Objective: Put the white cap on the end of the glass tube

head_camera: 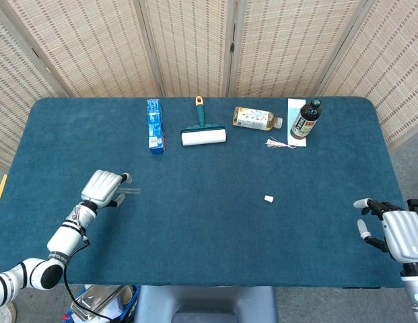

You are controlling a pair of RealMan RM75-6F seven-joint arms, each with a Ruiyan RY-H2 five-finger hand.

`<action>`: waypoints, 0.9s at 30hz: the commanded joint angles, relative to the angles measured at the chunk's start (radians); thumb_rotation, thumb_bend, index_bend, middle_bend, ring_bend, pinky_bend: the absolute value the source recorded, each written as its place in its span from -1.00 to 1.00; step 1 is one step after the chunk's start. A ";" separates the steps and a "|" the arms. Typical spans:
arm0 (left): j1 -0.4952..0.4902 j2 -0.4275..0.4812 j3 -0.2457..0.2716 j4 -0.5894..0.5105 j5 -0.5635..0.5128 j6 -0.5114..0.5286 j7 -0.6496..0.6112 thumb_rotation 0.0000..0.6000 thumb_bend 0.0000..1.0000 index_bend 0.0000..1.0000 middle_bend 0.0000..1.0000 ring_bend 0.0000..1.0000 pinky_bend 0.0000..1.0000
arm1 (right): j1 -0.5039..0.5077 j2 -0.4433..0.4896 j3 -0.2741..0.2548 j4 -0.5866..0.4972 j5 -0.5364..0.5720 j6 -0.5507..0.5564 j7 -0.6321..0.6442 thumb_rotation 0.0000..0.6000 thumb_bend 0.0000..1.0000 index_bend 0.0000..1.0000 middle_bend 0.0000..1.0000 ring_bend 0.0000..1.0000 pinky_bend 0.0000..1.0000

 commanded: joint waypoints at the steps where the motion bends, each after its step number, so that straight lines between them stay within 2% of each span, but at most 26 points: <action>1: -0.032 -0.040 0.006 0.055 -0.057 -0.029 0.008 1.00 -0.33 -0.28 0.99 1.00 1.00 | 0.000 0.000 -0.001 0.002 0.001 -0.001 0.002 1.00 -0.15 -0.28 -0.04 -0.11 0.09; 10: -0.064 -0.102 0.032 0.160 -0.124 -0.030 0.019 0.97 -0.34 -0.16 1.00 1.00 1.00 | 0.001 -0.001 0.000 0.007 0.009 -0.005 0.004 1.00 -0.19 -0.28 -0.03 -0.10 0.09; 15: -0.073 -0.124 0.047 0.205 -0.159 -0.043 0.017 0.65 -0.39 -0.11 1.00 1.00 1.00 | 0.006 -0.003 0.000 0.008 0.014 -0.013 0.002 1.00 -0.20 -0.28 -0.02 -0.10 0.09; 17: -0.075 -0.133 0.051 0.220 -0.167 -0.043 0.015 0.60 -0.40 -0.11 1.00 1.00 1.00 | 0.007 -0.003 0.001 0.008 0.015 -0.014 0.001 1.00 -0.20 -0.28 -0.02 -0.09 0.09; 21: -0.080 -0.152 0.057 0.255 -0.181 -0.045 0.007 0.62 -0.40 -0.10 1.00 1.00 1.00 | 0.008 -0.002 0.001 0.006 0.018 -0.016 0.000 1.00 -0.20 -0.28 -0.02 -0.09 0.09; 27: -0.082 -0.177 0.063 0.296 -0.178 -0.044 -0.016 0.82 -0.40 -0.09 1.00 1.00 1.00 | 0.006 -0.001 -0.001 0.005 0.021 -0.017 -0.002 1.00 -0.20 -0.28 -0.02 -0.08 0.09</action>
